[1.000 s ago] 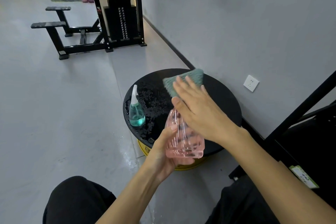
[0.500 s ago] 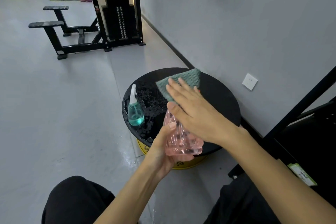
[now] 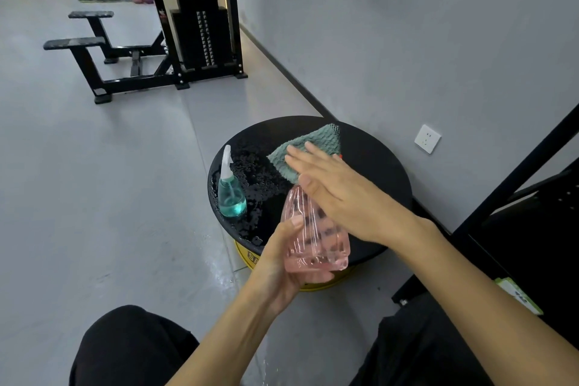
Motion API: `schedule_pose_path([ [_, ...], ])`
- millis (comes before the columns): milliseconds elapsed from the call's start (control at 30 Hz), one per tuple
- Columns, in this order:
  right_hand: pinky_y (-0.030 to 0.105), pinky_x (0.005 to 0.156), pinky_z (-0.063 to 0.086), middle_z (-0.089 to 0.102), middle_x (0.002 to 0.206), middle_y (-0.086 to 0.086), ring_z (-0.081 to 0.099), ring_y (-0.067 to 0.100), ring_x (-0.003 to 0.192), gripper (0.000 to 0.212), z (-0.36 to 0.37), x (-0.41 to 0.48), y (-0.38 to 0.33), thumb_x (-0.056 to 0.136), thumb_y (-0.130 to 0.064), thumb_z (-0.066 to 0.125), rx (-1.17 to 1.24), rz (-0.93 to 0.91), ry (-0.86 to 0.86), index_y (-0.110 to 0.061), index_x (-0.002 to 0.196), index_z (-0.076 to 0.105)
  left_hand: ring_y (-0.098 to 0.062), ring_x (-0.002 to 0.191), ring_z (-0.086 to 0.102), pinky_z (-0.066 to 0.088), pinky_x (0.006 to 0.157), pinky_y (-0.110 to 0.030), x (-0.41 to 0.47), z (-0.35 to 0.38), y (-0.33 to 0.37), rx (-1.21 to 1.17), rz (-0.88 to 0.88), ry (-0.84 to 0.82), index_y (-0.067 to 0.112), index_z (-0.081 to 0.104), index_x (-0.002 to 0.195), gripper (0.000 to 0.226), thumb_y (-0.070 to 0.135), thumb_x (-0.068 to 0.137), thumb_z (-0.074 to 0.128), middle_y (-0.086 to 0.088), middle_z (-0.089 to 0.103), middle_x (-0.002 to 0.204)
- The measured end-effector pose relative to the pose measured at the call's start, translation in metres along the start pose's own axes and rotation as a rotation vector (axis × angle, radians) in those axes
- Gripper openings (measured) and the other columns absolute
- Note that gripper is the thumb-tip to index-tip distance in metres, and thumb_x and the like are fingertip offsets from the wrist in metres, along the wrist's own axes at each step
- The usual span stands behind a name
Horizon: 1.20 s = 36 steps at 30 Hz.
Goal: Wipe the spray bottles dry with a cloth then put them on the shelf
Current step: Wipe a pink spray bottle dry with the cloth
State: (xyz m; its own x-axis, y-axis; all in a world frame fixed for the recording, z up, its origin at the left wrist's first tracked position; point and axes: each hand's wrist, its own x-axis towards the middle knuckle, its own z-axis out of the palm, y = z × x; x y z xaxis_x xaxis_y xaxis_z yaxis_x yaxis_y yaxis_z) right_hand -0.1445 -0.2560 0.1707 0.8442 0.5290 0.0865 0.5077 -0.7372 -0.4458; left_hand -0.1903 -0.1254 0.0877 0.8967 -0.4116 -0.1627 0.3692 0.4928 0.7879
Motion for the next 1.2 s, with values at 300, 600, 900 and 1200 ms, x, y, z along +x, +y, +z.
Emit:
schedule_pose_path([
  [300, 0.038, 0.121, 0.001, -0.002, 0.159, -0.016, -0.012, -0.001, 0.144, 0.068, -0.002, 0.004, 0.008, 0.092, -0.057, 0.009, -0.021, 0.08, 0.05, -0.026, 0.152, 0.009, -0.027, 0.08, 0.071, 0.054, 0.049, -0.029, 0.001, 0.002, 0.002, -0.011, -0.027, 0.018, 0.012, 0.063, 0.12, 0.095, 0.061, 0.042, 0.085, -0.016, 0.071, 0.107],
  [600, 0.034, 0.121, 0.001, -0.001, 0.16, -0.011, -0.009, 0.003, 0.145, 0.065, -0.008, 0.011, 0.018, 0.095, -0.053, 0.013, -0.034, 0.102, 0.057, -0.024, 0.153, 0.008, -0.025, 0.077, 0.071, 0.055, 0.049, -0.03, 0.002, 0.001, 0.002, -0.015, -0.034, 0.025, 0.014, 0.065, 0.117, 0.09, 0.059, 0.042, 0.086, -0.013, 0.072, 0.101],
  [900, 0.029, 0.121, 0.001, 0.014, 0.158, -0.018, -0.001, -0.006, 0.144, 0.057, 0.001, -0.005, 0.011, 0.098, -0.049, 0.017, 0.05, -0.014, 0.016, -0.028, 0.15, 0.024, -0.024, 0.072, 0.072, 0.055, 0.047, -0.027, 0.003, -0.001, 0.003, 0.01, -0.021, -0.032, 0.023, 0.075, 0.1, 0.064, 0.06, 0.048, 0.083, -0.01, 0.073, 0.099],
  [1200, 0.032, 0.12, -0.004, 0.002, 0.159, -0.016, -0.009, -0.002, 0.144, 0.068, 0.005, 0.001, 0.013, 0.092, -0.057, 0.009, 0.007, 0.036, 0.03, -0.027, 0.152, 0.013, -0.022, 0.074, 0.072, 0.056, 0.048, -0.027, 0.002, -0.002, -0.001, 0.023, -0.039, -0.029, 0.022, 0.076, 0.099, 0.07, 0.063, 0.043, 0.084, -0.011, 0.074, 0.098],
])
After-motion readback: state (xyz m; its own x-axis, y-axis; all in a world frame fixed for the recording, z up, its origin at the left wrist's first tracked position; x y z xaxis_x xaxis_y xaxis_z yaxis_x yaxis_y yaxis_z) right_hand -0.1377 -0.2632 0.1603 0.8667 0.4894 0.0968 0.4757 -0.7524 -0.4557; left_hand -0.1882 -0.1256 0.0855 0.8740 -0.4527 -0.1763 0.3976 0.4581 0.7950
